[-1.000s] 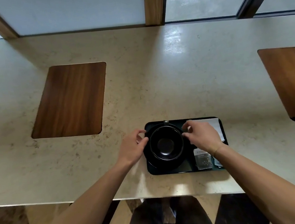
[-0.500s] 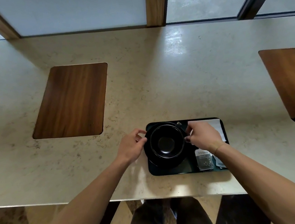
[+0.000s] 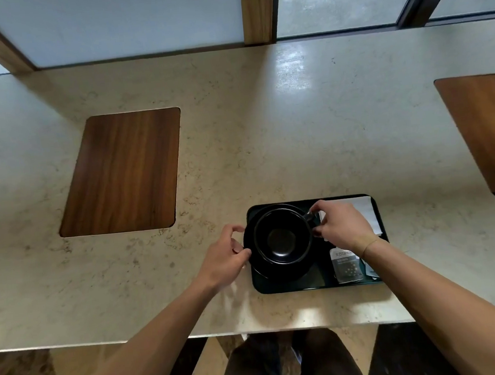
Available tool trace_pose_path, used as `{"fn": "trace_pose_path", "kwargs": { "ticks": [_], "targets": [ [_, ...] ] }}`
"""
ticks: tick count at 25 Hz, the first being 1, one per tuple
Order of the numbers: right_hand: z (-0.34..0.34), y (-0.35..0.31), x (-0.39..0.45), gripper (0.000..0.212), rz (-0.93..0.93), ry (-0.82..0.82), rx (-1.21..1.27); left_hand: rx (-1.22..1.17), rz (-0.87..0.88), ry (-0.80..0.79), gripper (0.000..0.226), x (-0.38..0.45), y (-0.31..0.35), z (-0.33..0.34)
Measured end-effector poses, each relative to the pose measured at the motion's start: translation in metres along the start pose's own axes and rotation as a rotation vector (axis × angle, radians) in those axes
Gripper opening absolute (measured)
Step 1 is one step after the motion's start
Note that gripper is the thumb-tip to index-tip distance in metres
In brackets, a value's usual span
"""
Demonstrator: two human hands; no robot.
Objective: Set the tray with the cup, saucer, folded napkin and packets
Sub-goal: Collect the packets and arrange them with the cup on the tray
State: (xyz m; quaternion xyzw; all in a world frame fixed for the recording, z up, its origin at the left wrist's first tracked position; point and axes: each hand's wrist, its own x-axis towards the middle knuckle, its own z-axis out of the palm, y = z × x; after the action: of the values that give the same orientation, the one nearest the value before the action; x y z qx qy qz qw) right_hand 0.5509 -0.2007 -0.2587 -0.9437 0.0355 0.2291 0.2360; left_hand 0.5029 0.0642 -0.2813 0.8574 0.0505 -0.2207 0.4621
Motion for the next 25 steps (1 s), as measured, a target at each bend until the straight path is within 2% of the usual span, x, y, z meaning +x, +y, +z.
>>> {"fn": "trace_pose_path", "kwargs": {
  "ticks": [3,5,10,16,25],
  "targets": [
    [0.0,0.003,-0.005,0.035,0.019,-0.069,-0.049,0.071,0.036,0.044,0.033,0.014,0.007,-0.004],
    [0.001,0.003,-0.008,0.039,0.012,-0.045,-0.029,0.075,0.041,0.04,0.033,0.015,0.007,-0.004],
    [0.003,0.001,-0.015,0.049,-0.026,-0.009,-0.036,0.082,0.066,-0.05,0.054,0.006,0.002,-0.003],
    [0.012,0.001,-0.027,0.056,-0.017,0.006,-0.028,0.12,0.097,-0.045,0.053,0.012,0.004,-0.005],
    [0.02,0.004,-0.031,0.055,-0.01,0.031,-0.055,0.13,0.08,-0.076,0.053,0.011,0.003,-0.006]
  ]
}}
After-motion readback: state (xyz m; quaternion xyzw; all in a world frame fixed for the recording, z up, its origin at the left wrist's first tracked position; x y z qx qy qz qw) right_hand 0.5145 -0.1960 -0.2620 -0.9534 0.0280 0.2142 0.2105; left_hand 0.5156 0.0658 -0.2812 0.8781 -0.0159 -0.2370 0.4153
